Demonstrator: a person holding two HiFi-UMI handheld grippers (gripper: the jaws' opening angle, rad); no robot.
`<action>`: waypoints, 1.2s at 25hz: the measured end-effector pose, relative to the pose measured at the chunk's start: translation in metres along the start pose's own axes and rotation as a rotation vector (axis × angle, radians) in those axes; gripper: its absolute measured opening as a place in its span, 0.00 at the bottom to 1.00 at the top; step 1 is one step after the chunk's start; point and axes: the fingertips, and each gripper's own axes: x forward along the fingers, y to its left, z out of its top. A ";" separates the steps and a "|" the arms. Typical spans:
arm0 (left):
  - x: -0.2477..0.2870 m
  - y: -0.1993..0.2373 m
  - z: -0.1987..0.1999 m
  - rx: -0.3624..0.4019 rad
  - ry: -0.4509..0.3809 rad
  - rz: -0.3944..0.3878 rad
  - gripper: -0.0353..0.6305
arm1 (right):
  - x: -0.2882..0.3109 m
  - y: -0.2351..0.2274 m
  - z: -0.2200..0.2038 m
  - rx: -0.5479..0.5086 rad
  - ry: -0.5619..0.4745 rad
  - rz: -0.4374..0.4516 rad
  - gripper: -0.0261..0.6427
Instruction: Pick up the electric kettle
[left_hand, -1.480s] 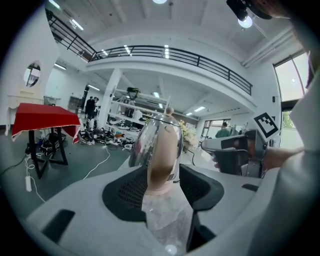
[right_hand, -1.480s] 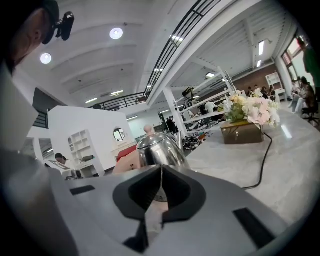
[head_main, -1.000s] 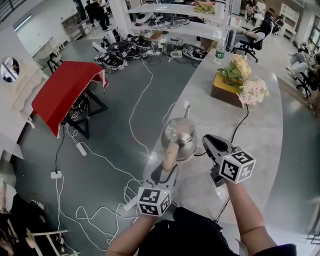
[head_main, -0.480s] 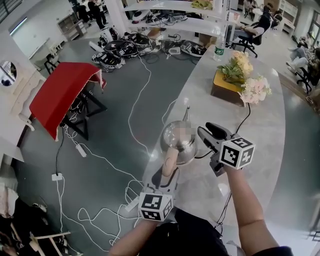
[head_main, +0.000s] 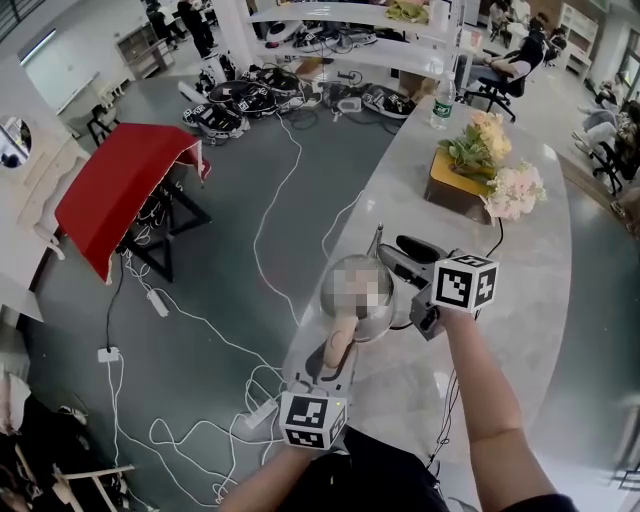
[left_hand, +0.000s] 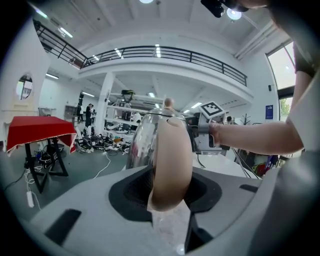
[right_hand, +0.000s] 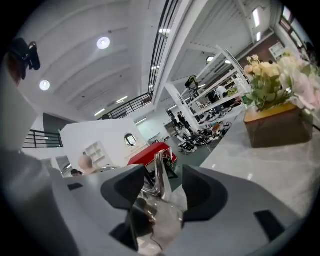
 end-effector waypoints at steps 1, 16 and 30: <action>0.000 0.000 0.000 0.000 -0.003 -0.001 0.25 | 0.002 -0.001 -0.001 0.015 0.001 0.009 0.34; 0.005 0.014 0.000 0.004 -0.050 -0.021 0.22 | 0.017 -0.015 -0.005 -0.036 -0.017 0.072 0.34; 0.008 0.017 0.000 0.068 -0.045 -0.076 0.20 | 0.036 -0.017 -0.007 -0.004 -0.003 0.164 0.33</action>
